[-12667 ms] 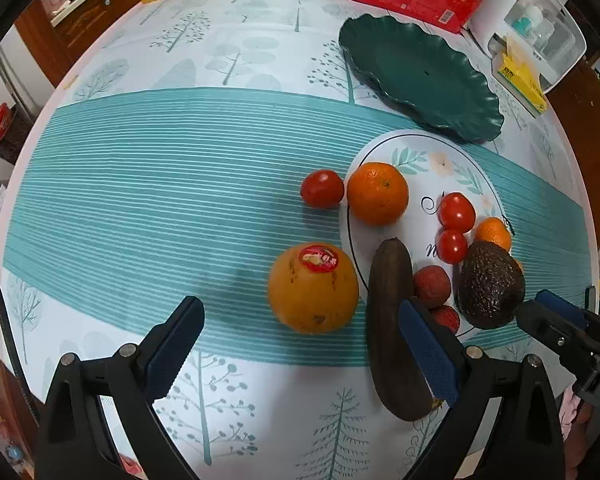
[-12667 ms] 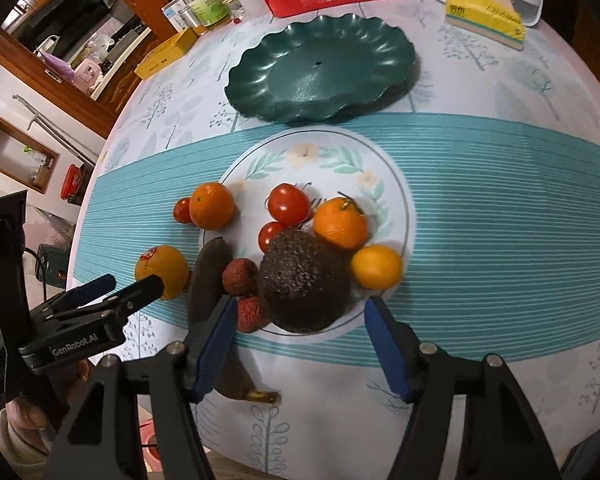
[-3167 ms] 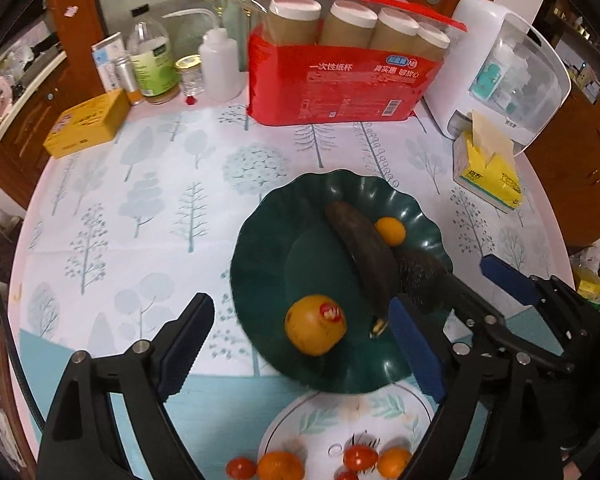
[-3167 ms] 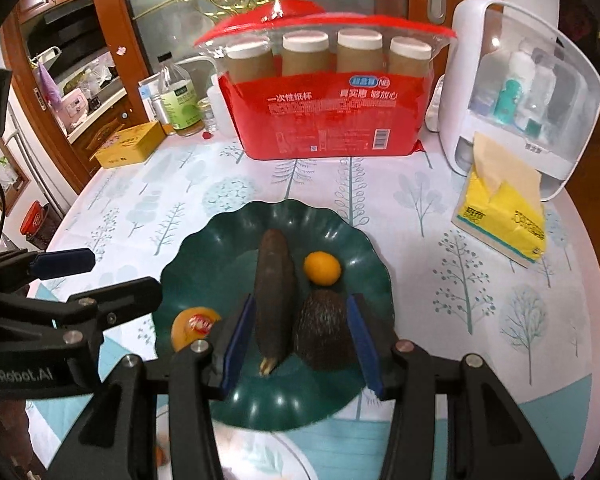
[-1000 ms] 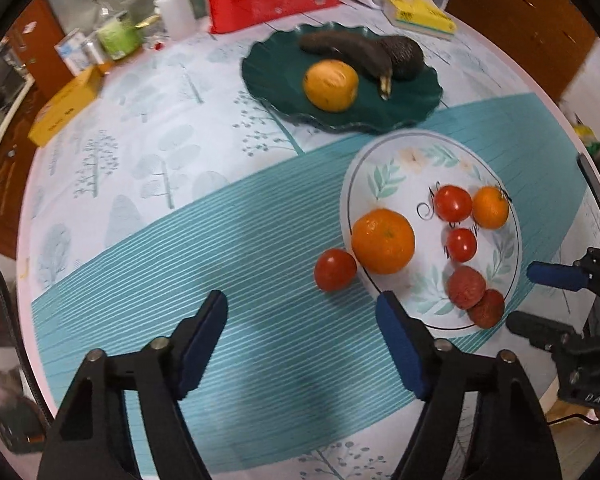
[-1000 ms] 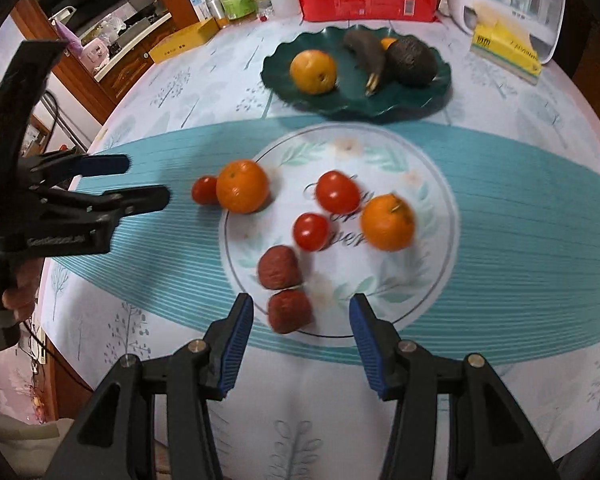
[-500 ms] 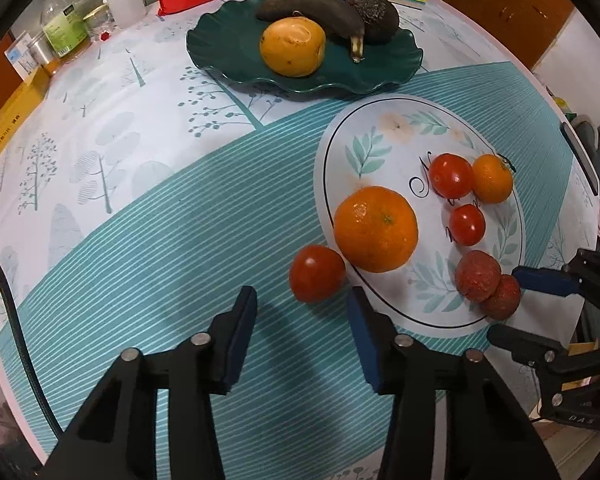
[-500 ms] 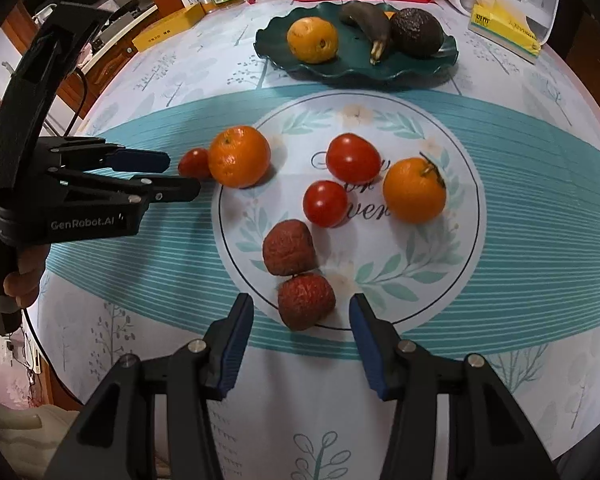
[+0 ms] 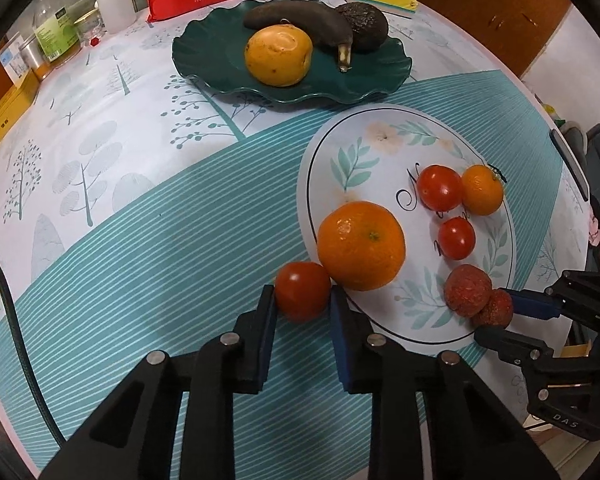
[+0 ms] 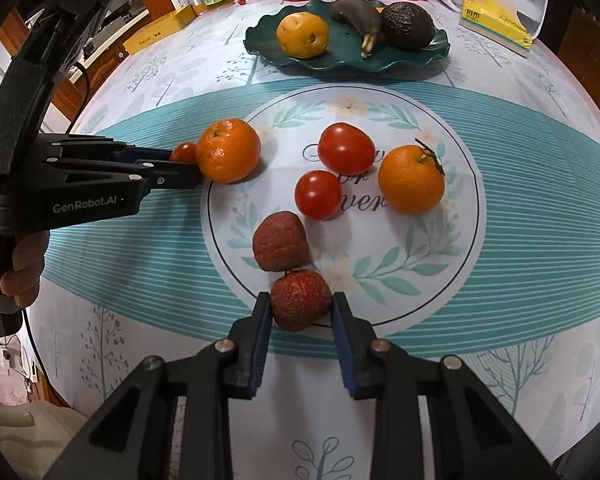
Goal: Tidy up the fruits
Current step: 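Grasp the cherry tomato with the left gripper while the right gripper grasps the lychee, then carry the tomato with the left gripper while the right carries the lychee to the green plate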
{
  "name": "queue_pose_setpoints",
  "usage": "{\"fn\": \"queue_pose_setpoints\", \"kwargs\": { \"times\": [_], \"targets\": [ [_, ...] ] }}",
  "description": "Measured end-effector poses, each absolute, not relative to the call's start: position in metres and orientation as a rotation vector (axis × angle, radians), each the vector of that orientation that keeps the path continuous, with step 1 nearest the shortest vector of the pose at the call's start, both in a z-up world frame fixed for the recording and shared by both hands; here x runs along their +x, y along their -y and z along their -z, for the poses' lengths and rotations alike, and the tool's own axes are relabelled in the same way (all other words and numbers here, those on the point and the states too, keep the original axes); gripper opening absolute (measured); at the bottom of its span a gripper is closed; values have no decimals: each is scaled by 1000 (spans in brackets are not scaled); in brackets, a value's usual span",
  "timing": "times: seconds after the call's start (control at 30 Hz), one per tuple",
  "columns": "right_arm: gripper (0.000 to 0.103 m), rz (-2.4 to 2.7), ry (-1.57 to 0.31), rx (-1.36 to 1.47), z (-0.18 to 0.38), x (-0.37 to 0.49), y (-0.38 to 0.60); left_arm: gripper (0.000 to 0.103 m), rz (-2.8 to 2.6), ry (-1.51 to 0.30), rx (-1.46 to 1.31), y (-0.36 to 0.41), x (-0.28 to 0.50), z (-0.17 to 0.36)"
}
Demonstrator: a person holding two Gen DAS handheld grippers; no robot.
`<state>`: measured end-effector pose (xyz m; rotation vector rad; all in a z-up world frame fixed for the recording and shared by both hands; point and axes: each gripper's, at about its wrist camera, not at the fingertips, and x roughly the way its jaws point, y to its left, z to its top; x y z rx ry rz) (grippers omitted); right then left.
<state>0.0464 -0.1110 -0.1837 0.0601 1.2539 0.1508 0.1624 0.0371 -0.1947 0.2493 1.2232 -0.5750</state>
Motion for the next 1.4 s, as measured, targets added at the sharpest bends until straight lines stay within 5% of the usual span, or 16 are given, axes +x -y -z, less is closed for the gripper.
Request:
{"fn": "queue_pose_setpoints", "kwargs": {
  "times": [0.33, 0.73, 1.13, 1.4],
  "targets": [
    [29, -144, -1214, 64, 165, 37, 115, 23, 539, -1202, 185, -50, 144, 169],
    [29, -139, -1118, 2, 78, 46, 121, 23, 573, -1102, 116, -50, 134, 73],
    [29, -89, -910, -16, -65, 137, 145, 23, 498, -891, 153, -45, 196, -60],
    [29, -55, -904, 18, -77, 221, 144, 23, 448, -881, 151, -33, 261, -71]
  ]
}}
